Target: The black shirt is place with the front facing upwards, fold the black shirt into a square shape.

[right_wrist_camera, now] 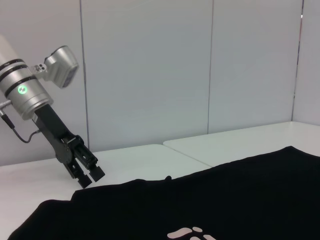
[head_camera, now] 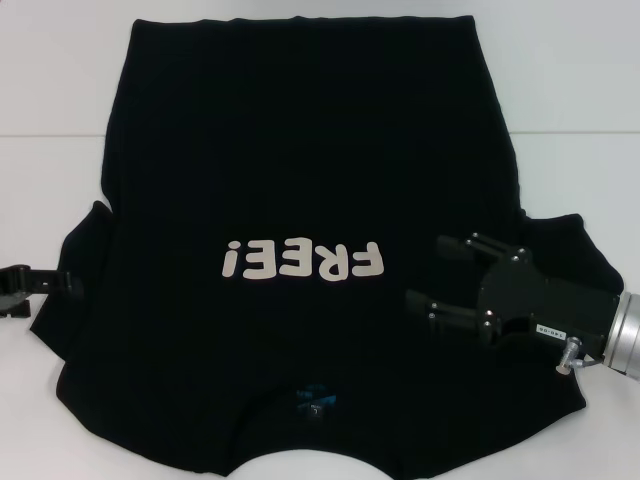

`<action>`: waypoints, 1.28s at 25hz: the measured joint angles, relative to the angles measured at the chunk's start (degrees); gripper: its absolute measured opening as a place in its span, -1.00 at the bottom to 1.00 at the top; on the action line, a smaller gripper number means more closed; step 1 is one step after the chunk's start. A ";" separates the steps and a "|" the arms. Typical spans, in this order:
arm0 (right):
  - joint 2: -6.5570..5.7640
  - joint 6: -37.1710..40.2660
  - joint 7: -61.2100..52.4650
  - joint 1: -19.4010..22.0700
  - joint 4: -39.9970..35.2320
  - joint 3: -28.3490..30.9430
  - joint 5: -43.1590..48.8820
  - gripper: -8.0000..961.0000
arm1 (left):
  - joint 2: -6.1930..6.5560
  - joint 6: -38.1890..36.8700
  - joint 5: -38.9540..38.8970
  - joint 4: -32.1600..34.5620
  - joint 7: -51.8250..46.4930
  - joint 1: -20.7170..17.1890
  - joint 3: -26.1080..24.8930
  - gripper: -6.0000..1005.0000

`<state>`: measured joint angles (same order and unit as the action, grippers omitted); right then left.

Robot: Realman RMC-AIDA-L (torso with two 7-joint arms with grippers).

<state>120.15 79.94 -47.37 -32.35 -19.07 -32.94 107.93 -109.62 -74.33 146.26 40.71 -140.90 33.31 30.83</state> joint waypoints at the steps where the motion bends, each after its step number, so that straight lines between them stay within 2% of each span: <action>1: 0.00 0.06 0.00 0.00 0.00 0.05 0.00 0.80 | -0.03 0.11 0.01 -0.36 0.07 0.00 0.01 0.84; 32: 0.00 0.44 0.23 -0.08 0.53 0.16 0.00 0.80 | -0.08 -0.95 -2.03 -2.51 2.35 0.21 -0.51 0.77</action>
<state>120.15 80.37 -47.14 -32.43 -18.54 -32.78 107.93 -109.69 -75.28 144.23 38.20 -138.55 33.52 30.32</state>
